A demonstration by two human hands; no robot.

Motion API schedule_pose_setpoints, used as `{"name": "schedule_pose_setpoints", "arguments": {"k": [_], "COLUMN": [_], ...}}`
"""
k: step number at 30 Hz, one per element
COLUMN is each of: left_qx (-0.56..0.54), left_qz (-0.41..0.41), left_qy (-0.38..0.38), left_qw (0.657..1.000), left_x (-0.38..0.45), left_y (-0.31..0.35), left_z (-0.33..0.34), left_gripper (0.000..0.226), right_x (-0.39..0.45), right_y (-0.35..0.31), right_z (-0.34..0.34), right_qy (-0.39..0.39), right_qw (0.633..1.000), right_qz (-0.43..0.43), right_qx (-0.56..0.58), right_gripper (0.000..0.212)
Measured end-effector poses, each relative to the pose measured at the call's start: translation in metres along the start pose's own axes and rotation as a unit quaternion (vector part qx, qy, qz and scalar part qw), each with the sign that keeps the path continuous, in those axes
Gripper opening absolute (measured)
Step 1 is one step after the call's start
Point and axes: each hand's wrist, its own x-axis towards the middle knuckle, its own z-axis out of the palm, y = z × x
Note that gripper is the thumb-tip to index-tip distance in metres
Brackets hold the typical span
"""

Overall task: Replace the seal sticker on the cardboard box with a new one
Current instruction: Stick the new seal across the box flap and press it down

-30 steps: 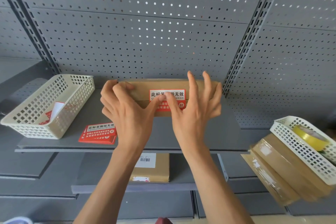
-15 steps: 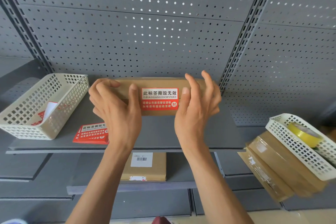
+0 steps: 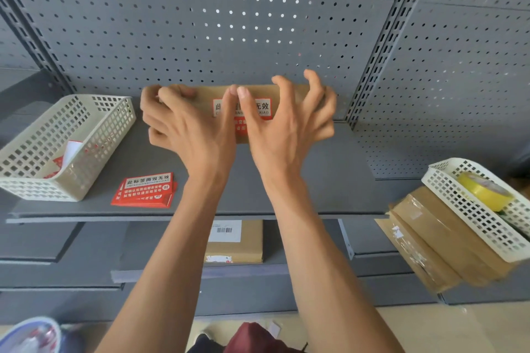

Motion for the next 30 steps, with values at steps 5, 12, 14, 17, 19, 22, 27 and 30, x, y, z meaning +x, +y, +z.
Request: {"name": "schedule_pose_setpoints", "arguments": {"k": [5, 12, 14, 17, 19, 22, 27, 30], "left_qx": [0.020, 0.004, -0.001, -0.005, -0.004, 0.031, 0.063, 0.057], "left_qz": [0.012, 0.007, 0.011, 0.027, 0.035, 0.051, 0.064, 0.072], "left_qy": [-0.001, 0.012, 0.011, 0.002, -0.011, -0.034, -0.049, -0.044], "left_qw": [1.000, 1.000, 1.000, 1.000, 0.999, 0.998, 0.995, 0.995], "left_x": [0.003, 0.005, 0.006, 0.008, 0.008, 0.008, 0.010, 0.010], "left_y": [-0.003, -0.007, -0.006, -0.008, -0.007, -0.002, -0.002, -0.003], "left_z": [0.006, 0.005, 0.002, -0.005, -0.010, -0.014, -0.015, -0.017], "left_gripper": [0.057, 0.035, 0.024, 0.017, 0.025, 0.051, 0.057, 0.051], "right_x": [0.001, 0.004, 0.004, 0.005, 0.005, 0.001, 0.000, 0.000], "right_y": [0.007, 0.011, 0.012, 0.013, 0.010, 0.002, -0.001, 0.003], "right_z": [0.007, 0.008, 0.007, 0.002, -0.003, -0.010, -0.012, -0.010], "right_qy": [-0.006, 0.007, 0.000, -0.005, -0.011, -0.041, -0.051, -0.047], "right_qw": [1.000, 1.000, 1.000, 1.000, 1.000, 0.999, 0.998, 0.998], "right_qz": [0.010, 0.011, 0.011, 0.007, 0.004, -0.017, -0.040, -0.041], "right_qx": [-0.010, 0.007, 0.003, 0.008, 0.023, 0.015, -0.001, -0.007], "right_gripper": [0.042, 0.017, 0.018, 0.022, 0.026, 0.050, 0.062, 0.049]}}
